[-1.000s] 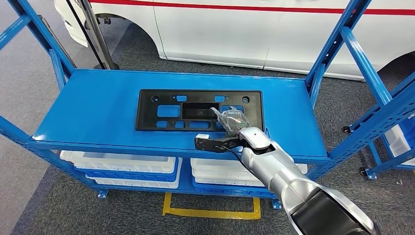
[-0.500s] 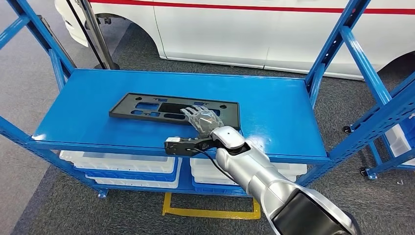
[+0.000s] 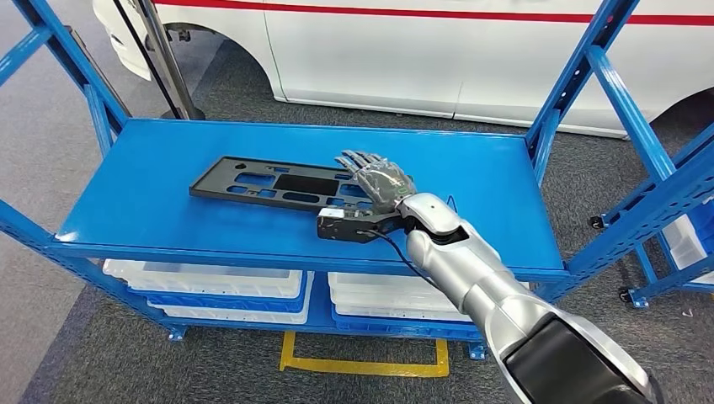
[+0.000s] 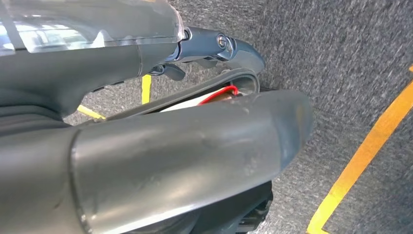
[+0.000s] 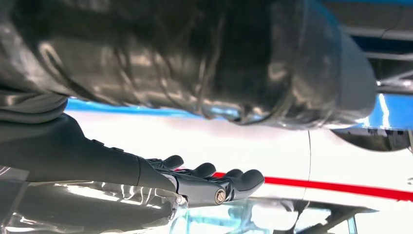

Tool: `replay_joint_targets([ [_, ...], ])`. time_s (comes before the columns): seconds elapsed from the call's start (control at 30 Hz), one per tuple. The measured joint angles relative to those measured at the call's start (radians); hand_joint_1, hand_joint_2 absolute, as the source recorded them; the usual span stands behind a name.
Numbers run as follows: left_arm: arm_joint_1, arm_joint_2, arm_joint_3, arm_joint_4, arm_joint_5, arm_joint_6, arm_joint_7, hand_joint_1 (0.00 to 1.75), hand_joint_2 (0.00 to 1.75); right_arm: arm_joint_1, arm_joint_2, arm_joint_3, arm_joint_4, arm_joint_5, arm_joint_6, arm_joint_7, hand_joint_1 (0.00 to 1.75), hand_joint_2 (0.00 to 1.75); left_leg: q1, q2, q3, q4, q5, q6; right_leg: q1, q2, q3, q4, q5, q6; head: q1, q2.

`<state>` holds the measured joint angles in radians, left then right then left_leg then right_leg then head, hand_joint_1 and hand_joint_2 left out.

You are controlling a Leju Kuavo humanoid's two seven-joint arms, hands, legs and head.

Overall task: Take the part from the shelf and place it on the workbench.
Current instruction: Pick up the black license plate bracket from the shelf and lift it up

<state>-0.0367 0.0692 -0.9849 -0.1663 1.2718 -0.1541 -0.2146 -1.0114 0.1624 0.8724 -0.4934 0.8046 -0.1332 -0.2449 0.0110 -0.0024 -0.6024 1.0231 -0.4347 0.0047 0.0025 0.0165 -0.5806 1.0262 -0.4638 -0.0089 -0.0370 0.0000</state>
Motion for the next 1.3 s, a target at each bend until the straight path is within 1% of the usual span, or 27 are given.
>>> replay_joint_targets([
  [0.17, -0.002, -0.004, -0.003, 0.000, 0.003, 0.001, 0.007, 0.00, 0.00, 0.009, -0.013, 0.000, -0.047, 0.011, 0.007, 0.020, 0.00, 0.00, 0.000, 0.000, 0.000, 0.000, 0.000, 0.000, 0.000, 0.000, 0.000, 0.000, 0.000, 0.000, 0.000, 0.000],
  [0.4, -0.005, -0.006, -0.005, 0.000, -0.002, -0.002, 0.011, 0.00, 0.00, 0.016, -0.015, 0.000, -0.057, 0.011, 0.015, 0.033, 0.00, 0.00, 0.001, 0.000, 0.000, 0.000, 0.000, 0.000, 0.001, 0.000, -0.001, 0.000, 0.000, 0.000, 0.000, 0.000],
  [0.8, -0.007, -0.006, -0.015, 0.000, -0.006, -0.005, 0.031, 0.00, 0.00, 0.021, -0.015, 0.000, -0.048, 0.000, 0.019, 0.026, 0.00, 0.00, 0.001, 0.000, 0.000, 0.000, 0.000, 0.000, 0.001, 0.000, -0.001, 0.001, 0.000, 0.000, 0.000, 0.000],
  [1.3, -0.009, -0.006, -0.027, 0.000, -0.007, -0.010, 0.024, 0.00, 0.00, 0.025, -0.015, 0.000, -0.046, -0.012, 0.026, 0.012, 0.00, 0.00, 0.001, 0.000, 0.000, 0.000, 0.000, 0.000, 0.001, 0.000, -0.001, 0.001, 0.000, 0.000, 0.000, 0.000],
])
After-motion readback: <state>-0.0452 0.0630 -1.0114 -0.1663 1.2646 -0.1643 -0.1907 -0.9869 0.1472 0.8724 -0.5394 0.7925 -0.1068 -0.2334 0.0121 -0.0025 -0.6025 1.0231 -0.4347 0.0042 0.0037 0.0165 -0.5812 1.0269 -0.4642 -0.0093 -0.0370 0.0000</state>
